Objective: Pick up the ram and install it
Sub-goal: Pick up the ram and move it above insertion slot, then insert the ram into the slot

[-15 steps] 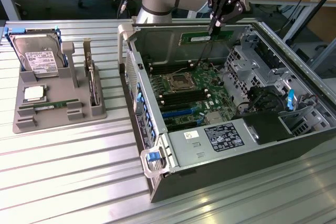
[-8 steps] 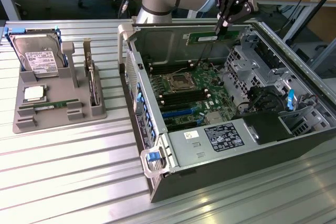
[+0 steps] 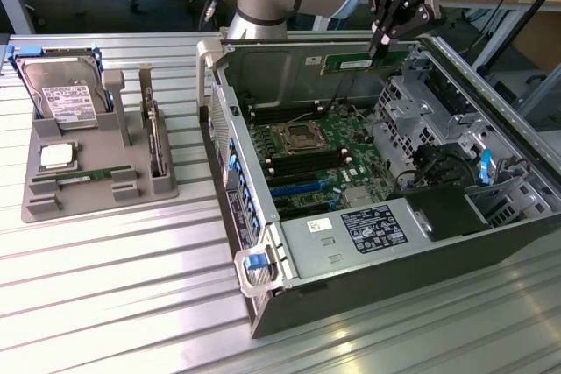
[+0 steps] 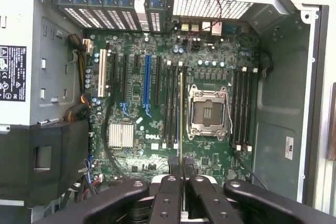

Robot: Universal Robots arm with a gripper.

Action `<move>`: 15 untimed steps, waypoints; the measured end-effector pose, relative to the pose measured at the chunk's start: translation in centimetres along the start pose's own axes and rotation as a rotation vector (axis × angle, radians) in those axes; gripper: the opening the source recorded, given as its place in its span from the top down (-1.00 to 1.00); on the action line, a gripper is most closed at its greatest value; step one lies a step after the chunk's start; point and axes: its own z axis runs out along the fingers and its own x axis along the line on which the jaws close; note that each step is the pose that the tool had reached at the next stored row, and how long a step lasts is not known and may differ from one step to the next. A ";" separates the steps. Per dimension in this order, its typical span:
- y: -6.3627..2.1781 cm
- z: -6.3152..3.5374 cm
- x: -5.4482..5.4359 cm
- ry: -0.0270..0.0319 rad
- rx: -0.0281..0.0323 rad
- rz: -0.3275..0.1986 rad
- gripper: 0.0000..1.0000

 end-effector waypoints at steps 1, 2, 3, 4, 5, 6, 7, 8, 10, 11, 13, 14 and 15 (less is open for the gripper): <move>-0.05 0.00 0.0 -0.0001 0.0000 0.000 0.76; -0.05 0.00 0.0 0.0000 0.0000 0.000 0.76; -0.06 0.00 0.0 -0.0001 0.0000 0.000 0.76; -0.06 0.00 0.0 0.0000 0.0000 0.000 0.76; -0.06 0.00 0.0 -0.0001 0.0000 0.000 0.76; -0.06 0.00 0.0 -0.0001 0.0000 0.000 0.76; -0.06 0.00 0.0 0.0000 0.0000 0.000 0.76; -0.06 0.00 0.0 0.0000 0.0000 0.000 0.76; -0.06 0.01 0.0 0.0000 -0.0001 0.000 0.76; -0.06 0.09 0.0 0.0001 0.0000 0.000 0.76; -0.09 0.77 0.0 0.0005 0.0000 0.004 0.76; -0.13 1.11 0.0 0.0000 0.0001 0.015 0.76; -0.14 1.37 0.0 -0.0011 0.0003 0.040 0.76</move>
